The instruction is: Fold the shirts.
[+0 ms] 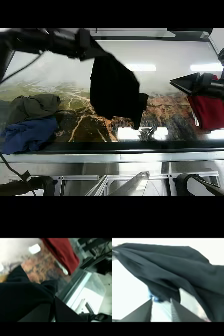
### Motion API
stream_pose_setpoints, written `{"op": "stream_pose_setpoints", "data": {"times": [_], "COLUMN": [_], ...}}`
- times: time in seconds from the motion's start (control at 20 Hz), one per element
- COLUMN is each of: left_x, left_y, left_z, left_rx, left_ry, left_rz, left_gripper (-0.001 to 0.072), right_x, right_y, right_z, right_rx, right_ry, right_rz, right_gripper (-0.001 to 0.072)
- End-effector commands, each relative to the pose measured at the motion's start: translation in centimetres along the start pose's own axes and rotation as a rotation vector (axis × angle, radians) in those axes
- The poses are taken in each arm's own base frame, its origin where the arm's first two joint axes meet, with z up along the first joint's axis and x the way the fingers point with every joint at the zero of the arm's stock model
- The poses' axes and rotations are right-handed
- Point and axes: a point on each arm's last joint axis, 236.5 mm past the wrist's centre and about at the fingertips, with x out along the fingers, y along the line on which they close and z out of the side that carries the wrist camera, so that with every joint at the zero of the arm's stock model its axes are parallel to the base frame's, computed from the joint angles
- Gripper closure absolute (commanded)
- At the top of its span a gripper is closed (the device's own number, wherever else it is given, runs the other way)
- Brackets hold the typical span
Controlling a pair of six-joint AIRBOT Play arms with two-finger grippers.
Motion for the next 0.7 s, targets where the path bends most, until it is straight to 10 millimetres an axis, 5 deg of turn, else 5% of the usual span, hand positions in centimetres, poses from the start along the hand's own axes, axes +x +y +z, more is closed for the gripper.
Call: {"op": "stream_pose_setpoints", "data": {"times": [0.0,0.05,0.25,0.4,0.65], "left_x": [3.3,3.2,-0.7,-1.8,2.5], "left_y": [5.2,6.6,11.0,14.2,16.9], "left_z": [-5.5,-6.0,-7.0,-13.1,-24.0], "left_rx": [-0.094,-0.131,-0.222,-0.324,-0.424], "left_ry": [0.15,0.165,0.22,0.354,0.435], "left_rz": [0.008,0.015,0.06,0.157,0.236], "left_gripper": [0.019,-0.0009,-0.0007,-0.0007,-0.0006], "right_x": [-0.3,-0.4,-0.3,2.2,8.6], "right_y": [-2.8,-3.2,-4.9,-7.8,-12.3], "right_z": [-1.5,-1.9,-3.6,-6.7,-13.0], "right_rx": [-0.027,-0.029,-0.011,0.053,0.083], "right_ry": [0.068,0.083,0.129,0.154,0.265], "right_rz": [-0.117,-0.136,-0.184,-0.233,-0.319], "right_gripper": [0.0243,0.02,0.0199,0.0196,0.0198]}}
